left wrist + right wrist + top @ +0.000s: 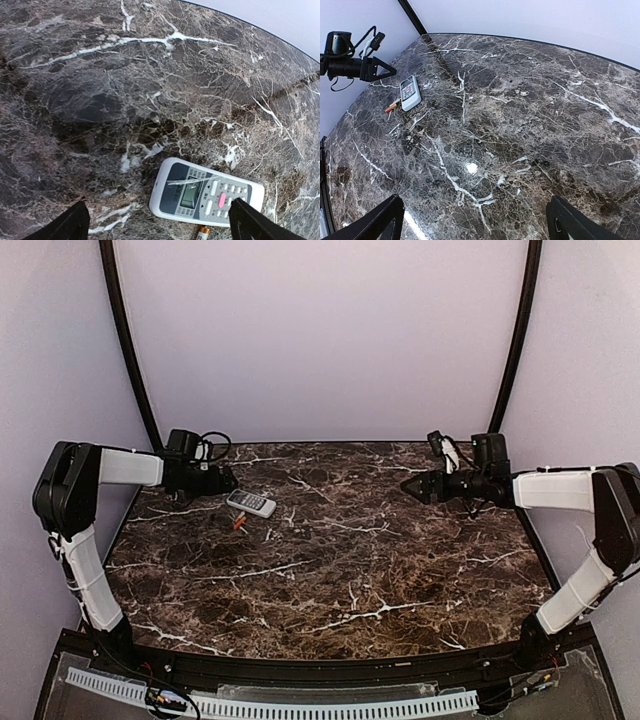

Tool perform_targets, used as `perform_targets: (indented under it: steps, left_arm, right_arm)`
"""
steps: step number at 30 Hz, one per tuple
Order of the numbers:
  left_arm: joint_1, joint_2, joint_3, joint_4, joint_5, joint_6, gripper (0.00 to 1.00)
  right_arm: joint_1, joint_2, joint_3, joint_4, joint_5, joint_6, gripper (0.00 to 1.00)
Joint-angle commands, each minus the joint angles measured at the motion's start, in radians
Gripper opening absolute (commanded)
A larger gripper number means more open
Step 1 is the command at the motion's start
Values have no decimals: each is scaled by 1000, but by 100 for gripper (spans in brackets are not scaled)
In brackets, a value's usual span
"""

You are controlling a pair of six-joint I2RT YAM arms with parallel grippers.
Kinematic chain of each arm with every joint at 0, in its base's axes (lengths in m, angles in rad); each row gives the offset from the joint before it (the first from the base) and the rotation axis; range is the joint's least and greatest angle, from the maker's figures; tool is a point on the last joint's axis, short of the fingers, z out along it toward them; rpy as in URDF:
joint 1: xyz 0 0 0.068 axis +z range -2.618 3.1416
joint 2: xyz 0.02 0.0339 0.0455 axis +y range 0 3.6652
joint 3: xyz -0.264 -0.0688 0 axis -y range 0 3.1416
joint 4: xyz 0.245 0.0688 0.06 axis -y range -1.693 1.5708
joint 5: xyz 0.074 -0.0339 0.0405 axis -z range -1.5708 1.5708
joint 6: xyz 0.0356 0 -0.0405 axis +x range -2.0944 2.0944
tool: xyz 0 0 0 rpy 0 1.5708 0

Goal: Load the batteries into the remote control
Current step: Move the remote control to the center of the board.

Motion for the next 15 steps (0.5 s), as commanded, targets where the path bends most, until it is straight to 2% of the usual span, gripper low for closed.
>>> perform_targets:
  steps: [1, 6, 15]
  left_arm:
    - [-1, 46, 45, 12, 63, -5, 97]
    - [-2, 125, 79, 34, 113, -11, 92]
    - [-46, 172, 84, 67, 174, -22, 82]
  right_arm:
    - [21, 7, 38, -7, -19, -9, 99]
    - [28, 14, 47, -14, -15, -10, 99]
    - [31, 24, 61, -23, -9, -13, 99]
